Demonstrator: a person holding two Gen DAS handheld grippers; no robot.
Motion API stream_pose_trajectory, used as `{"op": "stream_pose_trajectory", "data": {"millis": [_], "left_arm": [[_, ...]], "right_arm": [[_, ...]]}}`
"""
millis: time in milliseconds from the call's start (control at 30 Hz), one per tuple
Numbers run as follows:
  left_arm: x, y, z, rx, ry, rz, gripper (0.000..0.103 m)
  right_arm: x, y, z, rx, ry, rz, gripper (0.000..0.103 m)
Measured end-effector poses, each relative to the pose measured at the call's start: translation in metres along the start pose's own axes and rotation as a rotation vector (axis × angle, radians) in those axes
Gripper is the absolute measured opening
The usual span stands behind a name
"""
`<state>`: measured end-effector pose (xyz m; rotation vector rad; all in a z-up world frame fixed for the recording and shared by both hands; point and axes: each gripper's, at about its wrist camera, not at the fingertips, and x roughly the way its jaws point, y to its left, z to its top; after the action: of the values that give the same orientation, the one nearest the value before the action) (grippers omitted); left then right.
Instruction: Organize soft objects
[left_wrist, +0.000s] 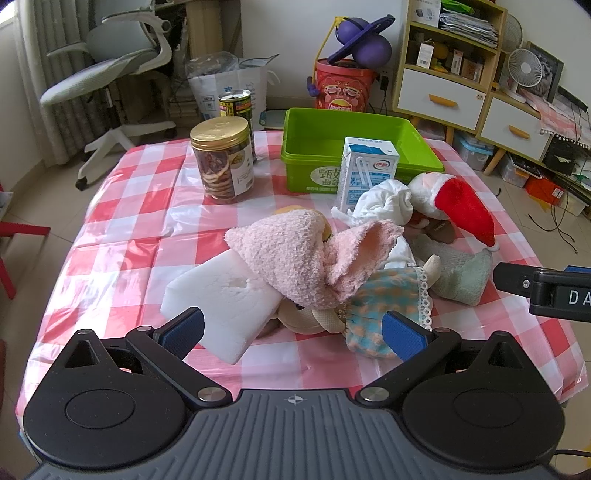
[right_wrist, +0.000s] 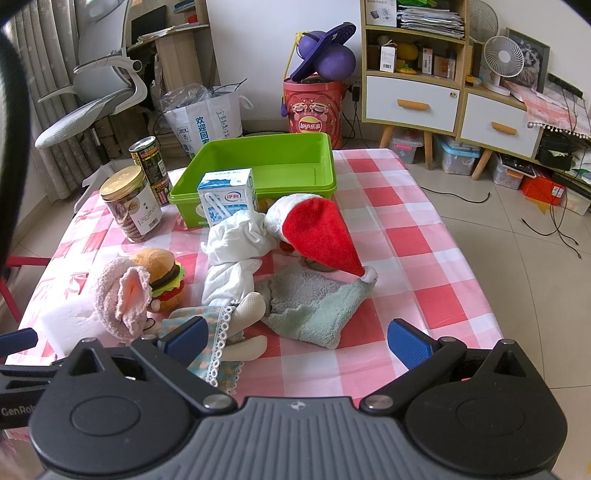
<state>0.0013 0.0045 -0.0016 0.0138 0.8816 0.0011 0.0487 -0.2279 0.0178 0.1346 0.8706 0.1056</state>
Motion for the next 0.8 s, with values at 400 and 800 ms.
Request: {"op": "stream_pose_trajectory", "data": {"millis": [400,800], "left_arm": [[0.001,0.011,0.0,-0.01,0.001,0.004,0.098],[0.004,0.026,0.002,-0.029,-0.001,0.022,0.098]], "right_arm": [[0.002,0.002,-0.002,-0.005,0.004,-0.001,0.084],[0.006,0.011,0.0,-0.021,0.02,0.016,0.084]]}}
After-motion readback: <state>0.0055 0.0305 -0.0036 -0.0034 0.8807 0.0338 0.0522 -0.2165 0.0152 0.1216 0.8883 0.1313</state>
